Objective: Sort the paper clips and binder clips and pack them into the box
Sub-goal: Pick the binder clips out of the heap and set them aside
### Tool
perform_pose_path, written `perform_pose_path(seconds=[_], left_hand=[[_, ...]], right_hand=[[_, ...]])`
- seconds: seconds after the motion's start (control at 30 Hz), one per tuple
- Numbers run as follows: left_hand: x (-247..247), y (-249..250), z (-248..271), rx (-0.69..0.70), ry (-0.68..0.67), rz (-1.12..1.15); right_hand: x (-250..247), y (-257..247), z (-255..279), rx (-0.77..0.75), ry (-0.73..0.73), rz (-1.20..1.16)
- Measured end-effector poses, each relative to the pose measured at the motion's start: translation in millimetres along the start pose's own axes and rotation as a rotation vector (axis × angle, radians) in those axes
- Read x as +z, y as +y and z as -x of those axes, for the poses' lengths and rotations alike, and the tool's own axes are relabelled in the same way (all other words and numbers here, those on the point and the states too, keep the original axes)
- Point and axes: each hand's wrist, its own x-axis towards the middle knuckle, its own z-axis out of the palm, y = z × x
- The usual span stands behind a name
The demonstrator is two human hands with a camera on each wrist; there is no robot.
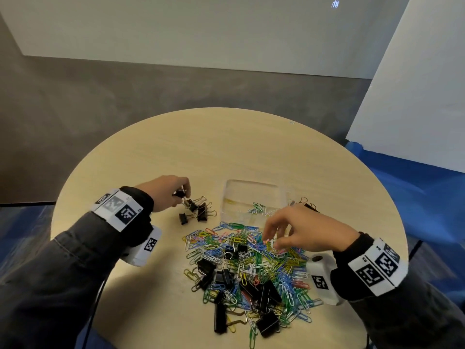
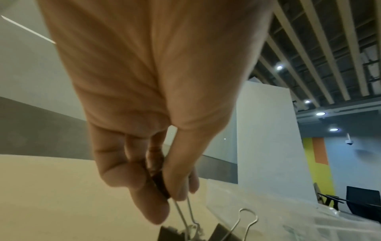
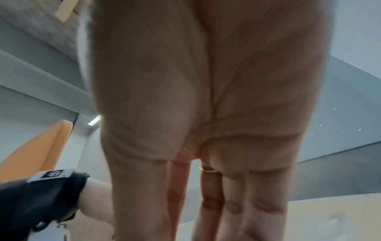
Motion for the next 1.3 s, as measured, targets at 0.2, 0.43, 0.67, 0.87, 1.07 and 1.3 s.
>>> perform_pose_path(seconds=[0.2,0.43,0.67,0.87,1.07,1.3], left_hand=[[8.1,-6.0,-4.5,-0.047,-0.030,-0.036],[5.8,-0.5,-3.5,-0.052,-0.034,-0.078],[-1.7,32.3,11.8,0.059,-0.029,-0.035],[18.4,73.7,37.6,0.068,-0.356,-0.158],[34.4,95.4,46.7,0.050,-0.382,-0.426],[34.4,98.0,45.9,0.069,-0.351,-0.343]], right_hand=[[25.1,-13.6,-12.8,-0.116,-0.029,0.061],[37.8,-22.1,-18.5,-0.105,-0.063,0.129],[37.7,-23.3,-17.5,-0.084,-0.040,0.157],[15.5,-14.5,-9.5,0.013,0.027,0.069],[-17.3,27.7,7.9,0.398,0.156,0.206],[-15.9,36.1,7.8,0.593,0.144,0.248]])
